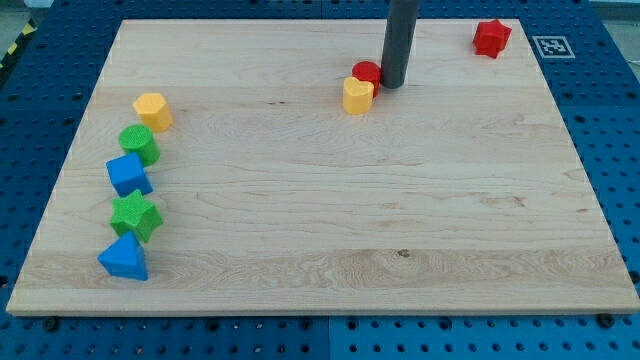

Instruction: Slide the yellow heart horizontally to the right side of the yellow hexagon

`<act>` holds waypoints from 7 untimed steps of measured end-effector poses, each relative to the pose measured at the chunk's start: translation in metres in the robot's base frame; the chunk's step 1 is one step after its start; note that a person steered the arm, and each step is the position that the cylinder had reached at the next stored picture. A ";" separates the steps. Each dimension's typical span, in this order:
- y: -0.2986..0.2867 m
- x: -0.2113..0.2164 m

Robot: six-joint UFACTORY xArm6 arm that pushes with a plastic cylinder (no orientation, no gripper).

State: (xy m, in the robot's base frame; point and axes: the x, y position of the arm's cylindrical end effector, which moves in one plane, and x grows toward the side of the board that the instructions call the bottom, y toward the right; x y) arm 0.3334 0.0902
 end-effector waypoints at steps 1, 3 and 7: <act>0.009 0.027; -0.026 0.022; -0.155 0.029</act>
State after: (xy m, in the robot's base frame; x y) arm 0.3624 -0.0650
